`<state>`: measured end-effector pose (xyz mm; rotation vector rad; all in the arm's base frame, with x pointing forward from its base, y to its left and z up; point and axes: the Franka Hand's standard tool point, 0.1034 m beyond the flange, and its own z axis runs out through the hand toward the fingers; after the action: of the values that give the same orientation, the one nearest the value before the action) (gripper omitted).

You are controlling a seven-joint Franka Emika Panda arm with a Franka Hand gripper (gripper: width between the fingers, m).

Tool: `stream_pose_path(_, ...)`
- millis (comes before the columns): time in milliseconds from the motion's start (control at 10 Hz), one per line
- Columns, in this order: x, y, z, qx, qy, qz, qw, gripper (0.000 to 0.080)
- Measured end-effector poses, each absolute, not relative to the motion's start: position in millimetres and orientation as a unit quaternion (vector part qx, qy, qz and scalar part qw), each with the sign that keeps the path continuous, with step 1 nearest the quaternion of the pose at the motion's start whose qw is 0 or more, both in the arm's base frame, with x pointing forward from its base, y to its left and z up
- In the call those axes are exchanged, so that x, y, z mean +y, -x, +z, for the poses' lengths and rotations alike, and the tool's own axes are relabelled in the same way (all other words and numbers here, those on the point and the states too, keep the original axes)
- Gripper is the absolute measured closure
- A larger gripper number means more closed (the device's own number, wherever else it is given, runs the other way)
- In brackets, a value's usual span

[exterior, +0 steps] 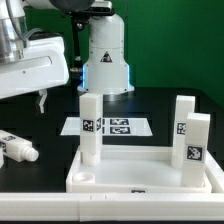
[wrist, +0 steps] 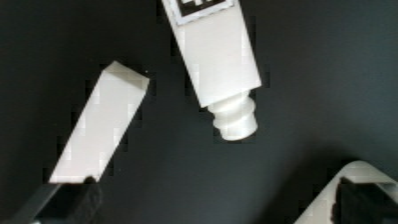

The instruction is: Assemble desk

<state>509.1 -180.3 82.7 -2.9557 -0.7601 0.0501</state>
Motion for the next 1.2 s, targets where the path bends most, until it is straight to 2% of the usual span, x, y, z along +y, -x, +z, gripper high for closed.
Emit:
stream_pose_path(100,-182.7,-505.5,79.0,-0.273,0.961,0.020,0.047,0.0151)
stream_pose_path(300,-195.8,-484.3,56.7,-0.299,0.952,0.033,0.050,0.0151)
stream_pose_path(400,-202.2,-471.5,46.1,-0.304,0.952,0.030,0.037,0.0151)
stream_pose_path(500,-206.7,-456.3,34.7,-0.300,0.953,0.035,0.031,0.0151)
stream_pose_path(600,-210.5,-449.4,28.1,-0.295,0.954,0.041,0.034,0.0151)
stream_pose_path(800,-211.3,-446.0,19.0,-0.289,0.956,0.039,0.019,0.0151)
stream_pose_path(1000,-212.1,-444.1,16.1,-0.291,0.956,0.041,0.017,0.0151)
stream_pose_path(1100,-212.1,-443.9,15.8,-0.291,0.956,0.042,0.017,0.0285)
stream_pose_path(1200,-212.1,-443.8,15.8,-0.291,0.956,0.042,0.017,0.0285)
